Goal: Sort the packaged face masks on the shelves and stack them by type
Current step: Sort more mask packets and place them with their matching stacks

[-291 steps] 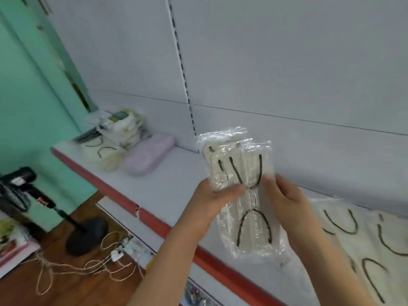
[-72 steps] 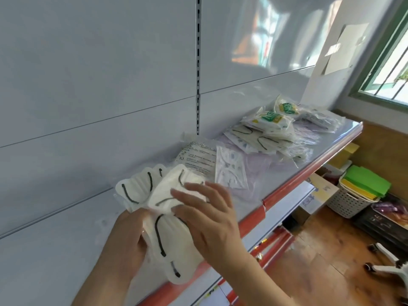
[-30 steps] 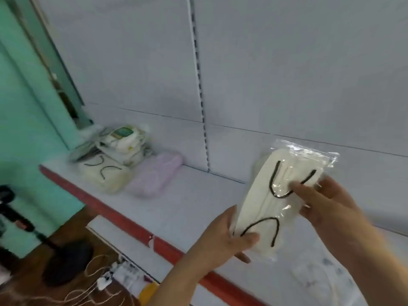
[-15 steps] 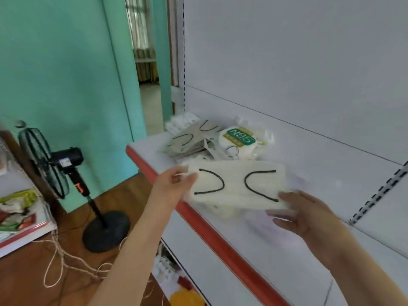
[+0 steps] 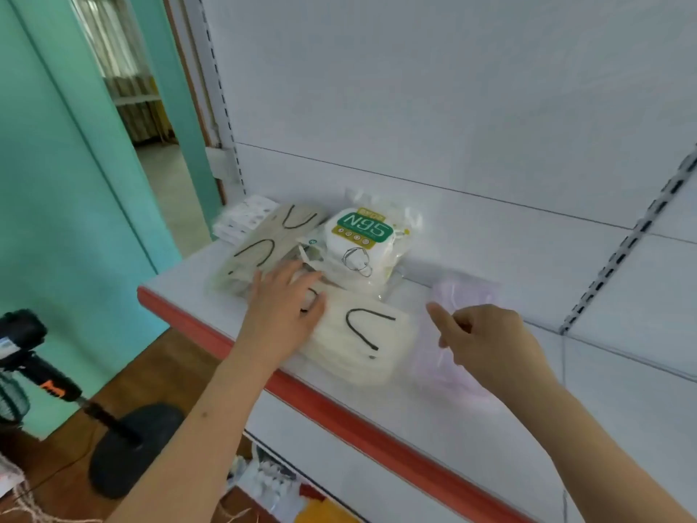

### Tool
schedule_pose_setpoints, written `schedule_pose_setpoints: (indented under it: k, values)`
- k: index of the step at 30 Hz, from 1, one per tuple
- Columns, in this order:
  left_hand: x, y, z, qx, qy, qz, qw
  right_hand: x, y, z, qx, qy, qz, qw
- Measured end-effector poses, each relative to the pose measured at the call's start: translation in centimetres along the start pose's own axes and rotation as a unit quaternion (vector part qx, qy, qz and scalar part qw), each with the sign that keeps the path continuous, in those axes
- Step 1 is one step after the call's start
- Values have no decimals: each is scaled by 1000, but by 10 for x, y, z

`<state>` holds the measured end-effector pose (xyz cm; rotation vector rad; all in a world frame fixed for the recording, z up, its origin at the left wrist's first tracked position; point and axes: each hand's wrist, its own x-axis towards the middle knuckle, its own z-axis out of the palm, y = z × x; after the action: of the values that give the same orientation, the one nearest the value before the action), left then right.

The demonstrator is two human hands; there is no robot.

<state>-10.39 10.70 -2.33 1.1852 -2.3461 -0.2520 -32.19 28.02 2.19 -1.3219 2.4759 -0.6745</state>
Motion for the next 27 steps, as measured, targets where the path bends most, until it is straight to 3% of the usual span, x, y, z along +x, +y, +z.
schedule_pose_setpoints:
  k: [3,5,7,10,12,15,21,27]
  values:
    - [13,65,-20,-112,128,79,982,-4,37,-26,45,90,27,995]
    - [9,131,-17,-217,146,133,956,-8,76,-45,72,154,39,985]
    - [-3,199,6,-299,68,168,937,-20,125,-67,76,212,56,973]
    - [-39,294,61,-372,-110,206,899,-62,202,-104,75,292,133,944]
    - [-69,345,96,-371,-218,218,876,-100,250,-124,66,335,189,921]
    - [-108,401,136,-344,-316,228,855,-162,316,-147,50,370,272,887]
    - [-149,496,185,-243,-368,203,874,-253,416,-177,45,377,385,841]
    - [-180,591,213,-203,-293,213,910,-294,506,-220,-9,357,384,851]
